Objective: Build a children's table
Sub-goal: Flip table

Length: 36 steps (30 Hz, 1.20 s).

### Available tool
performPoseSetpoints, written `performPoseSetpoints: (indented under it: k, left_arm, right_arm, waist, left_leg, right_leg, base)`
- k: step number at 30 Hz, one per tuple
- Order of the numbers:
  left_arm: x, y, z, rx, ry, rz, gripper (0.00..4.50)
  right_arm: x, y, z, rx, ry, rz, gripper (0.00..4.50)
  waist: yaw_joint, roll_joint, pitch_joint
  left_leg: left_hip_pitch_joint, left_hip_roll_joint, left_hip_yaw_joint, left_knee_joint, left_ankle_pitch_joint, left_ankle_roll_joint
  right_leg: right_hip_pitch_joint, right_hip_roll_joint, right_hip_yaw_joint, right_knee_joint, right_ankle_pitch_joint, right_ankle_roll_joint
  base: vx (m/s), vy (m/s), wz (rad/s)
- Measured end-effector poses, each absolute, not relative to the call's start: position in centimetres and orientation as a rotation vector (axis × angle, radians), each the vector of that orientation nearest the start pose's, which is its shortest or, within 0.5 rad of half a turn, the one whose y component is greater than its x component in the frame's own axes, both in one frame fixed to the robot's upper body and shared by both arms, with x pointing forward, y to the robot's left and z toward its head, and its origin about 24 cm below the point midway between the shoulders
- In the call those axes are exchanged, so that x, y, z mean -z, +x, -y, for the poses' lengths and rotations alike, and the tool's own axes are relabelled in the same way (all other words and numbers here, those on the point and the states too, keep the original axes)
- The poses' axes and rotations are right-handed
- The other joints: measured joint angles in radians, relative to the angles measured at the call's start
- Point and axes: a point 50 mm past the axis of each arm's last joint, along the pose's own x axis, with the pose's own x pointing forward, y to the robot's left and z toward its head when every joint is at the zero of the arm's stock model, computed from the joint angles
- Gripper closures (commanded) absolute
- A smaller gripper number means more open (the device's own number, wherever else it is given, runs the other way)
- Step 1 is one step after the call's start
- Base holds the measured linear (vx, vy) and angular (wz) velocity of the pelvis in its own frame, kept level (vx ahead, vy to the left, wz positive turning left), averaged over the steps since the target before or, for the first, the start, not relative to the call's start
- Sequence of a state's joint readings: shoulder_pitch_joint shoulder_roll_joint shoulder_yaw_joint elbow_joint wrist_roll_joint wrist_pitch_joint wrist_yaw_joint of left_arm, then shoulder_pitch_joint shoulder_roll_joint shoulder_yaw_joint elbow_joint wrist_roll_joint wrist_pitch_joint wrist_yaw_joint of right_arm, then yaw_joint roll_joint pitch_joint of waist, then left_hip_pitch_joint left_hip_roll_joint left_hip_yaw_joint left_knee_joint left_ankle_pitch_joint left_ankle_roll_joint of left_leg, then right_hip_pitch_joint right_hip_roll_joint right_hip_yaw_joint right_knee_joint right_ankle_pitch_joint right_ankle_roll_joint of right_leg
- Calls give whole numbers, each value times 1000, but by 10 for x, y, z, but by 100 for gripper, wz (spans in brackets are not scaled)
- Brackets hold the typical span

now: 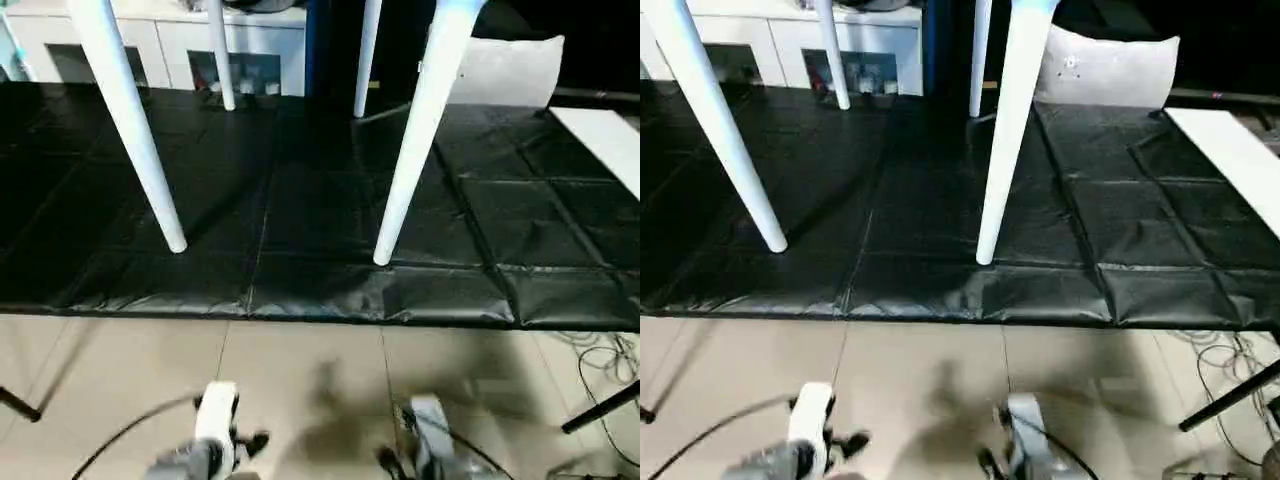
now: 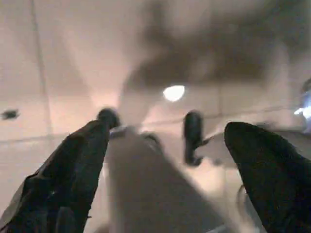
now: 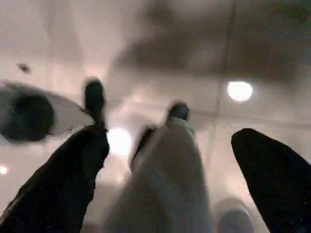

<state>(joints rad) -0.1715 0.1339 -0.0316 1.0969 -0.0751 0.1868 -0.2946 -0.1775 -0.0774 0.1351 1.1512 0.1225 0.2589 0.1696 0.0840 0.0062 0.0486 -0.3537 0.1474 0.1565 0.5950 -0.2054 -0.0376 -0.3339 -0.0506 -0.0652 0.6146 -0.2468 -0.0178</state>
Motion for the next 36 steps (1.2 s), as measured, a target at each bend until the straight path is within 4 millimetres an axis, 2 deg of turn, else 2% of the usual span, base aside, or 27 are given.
performPoseSetpoints:
  k: [5,20,29,36]
  left_arm:
    - [147,162,-180,166,-79,-1164,27]
    - [146,165,-181,153,-91,-1158,27]
    - [146,165,-181,153,-91,-1158,27]
    - [146,165,-181,153,-91,-1158,27]
  right_arm:
    - [159,140,166,-92,24,-1281,0]
    - [159,141,165,-96,50,-1282,0]
    - [158,142,165,-96,50,-1278,0]
    - [158,142,165,-96,50,-1278,0]
  waist:
    - [1,11,6]
    - [0,12,7]
    - [0,12,7]
    - [0,12,7]
  left_leg:
    - [0,0,2,-1,0,0]
    - [-1,1,9,-7,0,0]
    - [-10,2,13,-8,0,1]
    - [-11,2,14,-8,2,3]
  right_leg:
    - [0,-1,0,0,0,0]
    - [-4,-3,2,-3,-1,0]
    - [-14,-3,2,-3,-1,0]
    - [-15,-3,2,-3,-1,0]
  base:
    - [0,0,0]
    - [0,0,0]
    - [0,0,0]
    - [0,0,0]
